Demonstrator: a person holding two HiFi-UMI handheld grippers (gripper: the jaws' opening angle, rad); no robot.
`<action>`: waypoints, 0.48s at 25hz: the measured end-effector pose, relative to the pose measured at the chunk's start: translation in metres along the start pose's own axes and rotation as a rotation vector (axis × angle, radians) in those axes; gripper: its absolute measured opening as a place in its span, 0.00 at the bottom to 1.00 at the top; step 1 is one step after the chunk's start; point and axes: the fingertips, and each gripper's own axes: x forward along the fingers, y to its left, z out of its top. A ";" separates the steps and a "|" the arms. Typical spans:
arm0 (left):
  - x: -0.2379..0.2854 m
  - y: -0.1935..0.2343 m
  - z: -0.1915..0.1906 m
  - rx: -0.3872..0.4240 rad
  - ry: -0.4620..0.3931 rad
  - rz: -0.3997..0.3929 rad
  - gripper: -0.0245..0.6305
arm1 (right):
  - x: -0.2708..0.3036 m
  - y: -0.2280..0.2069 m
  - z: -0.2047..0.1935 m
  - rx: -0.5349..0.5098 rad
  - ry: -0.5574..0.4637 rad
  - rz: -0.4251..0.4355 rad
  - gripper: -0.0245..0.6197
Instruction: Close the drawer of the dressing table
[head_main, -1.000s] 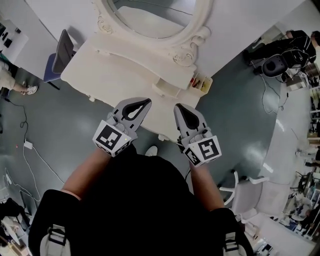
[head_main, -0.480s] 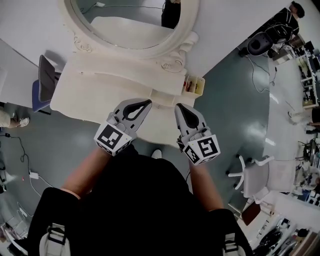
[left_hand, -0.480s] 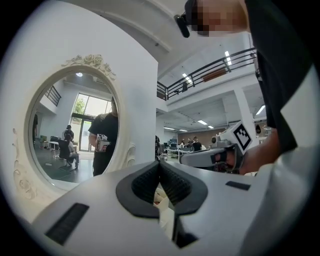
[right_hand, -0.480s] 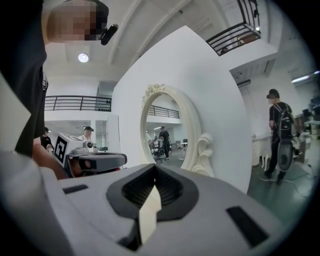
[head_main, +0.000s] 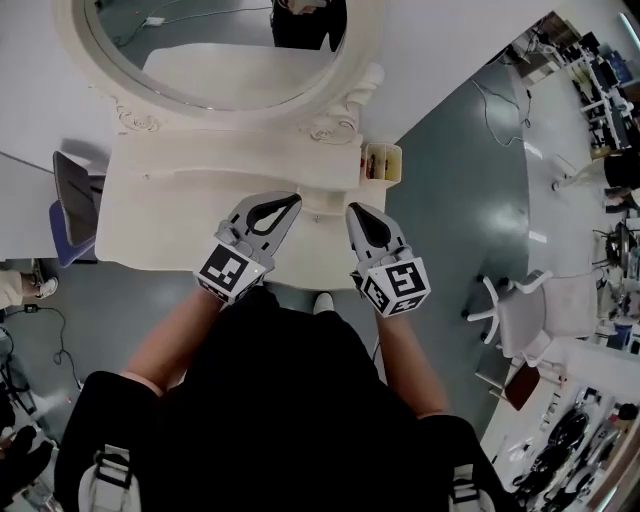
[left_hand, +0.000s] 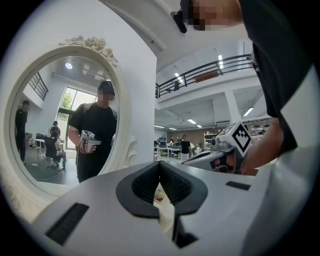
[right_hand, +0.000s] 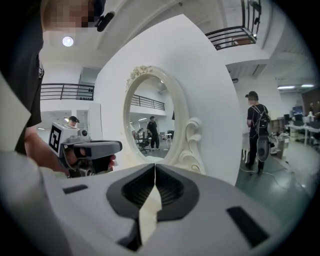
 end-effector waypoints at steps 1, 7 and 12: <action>0.000 0.003 -0.003 0.000 -0.001 -0.015 0.03 | 0.004 -0.001 -0.005 0.008 0.011 -0.015 0.04; -0.008 0.014 -0.017 0.005 -0.016 -0.114 0.03 | 0.022 -0.004 -0.050 0.071 0.099 -0.125 0.05; -0.010 0.020 -0.035 0.008 0.000 -0.180 0.03 | 0.034 -0.010 -0.101 0.134 0.193 -0.218 0.05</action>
